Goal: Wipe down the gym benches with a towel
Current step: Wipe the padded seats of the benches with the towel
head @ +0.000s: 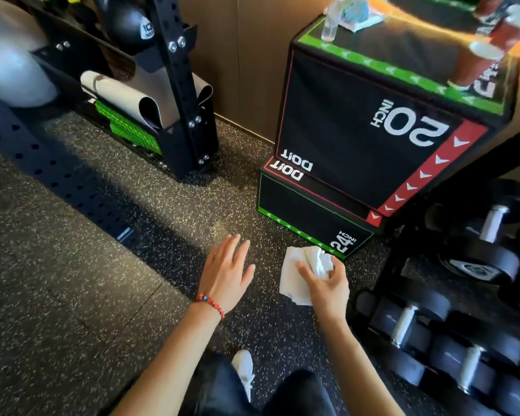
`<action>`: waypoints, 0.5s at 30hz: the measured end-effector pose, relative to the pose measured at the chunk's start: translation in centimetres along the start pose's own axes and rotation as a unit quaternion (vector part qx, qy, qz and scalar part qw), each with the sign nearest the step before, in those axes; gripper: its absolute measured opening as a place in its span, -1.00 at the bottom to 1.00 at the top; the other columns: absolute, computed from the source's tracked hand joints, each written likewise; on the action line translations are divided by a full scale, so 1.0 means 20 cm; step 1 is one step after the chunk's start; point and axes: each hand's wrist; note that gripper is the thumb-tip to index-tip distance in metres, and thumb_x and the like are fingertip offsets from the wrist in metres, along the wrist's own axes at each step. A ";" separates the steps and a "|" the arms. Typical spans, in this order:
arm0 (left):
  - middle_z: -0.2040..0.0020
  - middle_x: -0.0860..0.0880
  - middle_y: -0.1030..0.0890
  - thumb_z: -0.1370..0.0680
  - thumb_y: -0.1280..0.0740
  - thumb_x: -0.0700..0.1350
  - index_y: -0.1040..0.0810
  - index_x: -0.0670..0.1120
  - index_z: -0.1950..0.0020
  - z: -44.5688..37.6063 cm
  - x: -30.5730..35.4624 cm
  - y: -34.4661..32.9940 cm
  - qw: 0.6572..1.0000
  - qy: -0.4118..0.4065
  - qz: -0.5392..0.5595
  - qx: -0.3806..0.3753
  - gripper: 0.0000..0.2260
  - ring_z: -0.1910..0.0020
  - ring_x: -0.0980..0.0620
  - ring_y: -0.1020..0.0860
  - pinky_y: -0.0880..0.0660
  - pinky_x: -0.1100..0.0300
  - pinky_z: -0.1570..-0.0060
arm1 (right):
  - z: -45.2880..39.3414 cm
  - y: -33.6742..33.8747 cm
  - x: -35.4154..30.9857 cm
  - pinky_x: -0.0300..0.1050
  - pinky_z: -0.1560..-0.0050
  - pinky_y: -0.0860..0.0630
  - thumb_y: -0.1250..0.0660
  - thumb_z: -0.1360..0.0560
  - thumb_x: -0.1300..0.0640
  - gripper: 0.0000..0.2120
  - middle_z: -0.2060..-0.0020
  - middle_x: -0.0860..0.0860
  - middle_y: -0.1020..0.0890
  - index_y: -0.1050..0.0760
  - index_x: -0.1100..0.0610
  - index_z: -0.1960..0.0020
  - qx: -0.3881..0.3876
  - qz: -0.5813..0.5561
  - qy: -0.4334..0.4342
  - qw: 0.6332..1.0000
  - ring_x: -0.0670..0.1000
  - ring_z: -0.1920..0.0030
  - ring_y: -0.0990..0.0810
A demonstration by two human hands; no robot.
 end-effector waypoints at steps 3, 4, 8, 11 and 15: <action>-0.24 -0.27 -0.52 -0.54 -0.07 0.06 -0.51 -0.23 -0.24 -0.21 -0.01 0.02 1.000 -0.003 0.007 0.005 -0.52 -0.21 -0.24 -0.51 -0.47 -0.20 -0.14 | -0.17 -0.02 -0.11 -0.16 -0.03 -0.36 -0.49 -0.33 -0.03 -0.37 -0.08 0.00 -0.50 -0.35 0.12 -0.30 0.023 -0.006 -0.010 1.000 -0.01 -0.02 -0.46; -0.23 -0.27 -0.53 -0.54 -0.07 0.05 -0.51 -0.24 -0.23 -0.28 -0.01 0.03 1.000 -0.002 0.006 0.009 -0.53 -0.20 -0.24 -0.51 -0.47 -0.19 -0.13 | -0.23 -0.03 -0.15 -0.15 -0.05 -0.36 -0.49 -0.33 -0.04 -0.37 -0.08 0.00 -0.49 -0.34 0.11 -0.31 0.030 -0.009 -0.013 0.999 -0.02 -0.03 -0.46; -0.22 -0.26 -0.53 -0.54 -0.11 0.04 -0.51 -0.24 -0.23 -0.59 0.00 0.03 1.000 -0.006 0.002 0.028 -0.55 -0.18 -0.24 -0.52 -0.49 -0.17 -0.12 | -0.51 -0.03 -0.28 -0.13 -0.09 -0.38 -0.49 -0.33 -0.04 -0.38 -0.10 0.00 -0.49 -0.35 0.10 -0.30 0.040 -0.019 -0.004 0.999 -0.01 -0.08 -0.47; -0.20 -0.25 -0.55 -0.54 -0.22 0.01 -0.53 -0.25 -0.22 -0.85 0.04 0.03 0.998 -0.012 -0.008 0.059 -0.60 -0.16 -0.24 -0.53 -0.50 -0.16 -0.11 | -0.75 -0.02 -0.39 -0.14 -0.07 -0.40 -0.49 -0.34 -0.03 -0.39 -0.08 -0.03 -0.49 -0.35 0.10 -0.30 0.043 -0.047 0.002 0.998 -0.04 -0.06 -0.47; -0.19 -0.24 -0.56 -0.48 -0.41 -0.09 -0.53 -0.27 -0.21 -1.21 0.11 0.05 0.997 -0.009 -0.024 0.078 -0.62 -0.18 -0.23 -0.53 -0.45 -0.11 -0.15 | -1.08 0.01 -0.56 -0.06 -0.15 -0.44 -0.49 -0.33 -0.03 -0.36 -0.07 -0.03 -0.49 -0.34 0.10 -0.32 0.038 -0.059 0.013 0.997 -0.03 -0.07 -0.48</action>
Point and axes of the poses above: each hand's wrist, its own z-axis away from the middle knuckle, its own y-axis out of the back of the hand, x = y × z
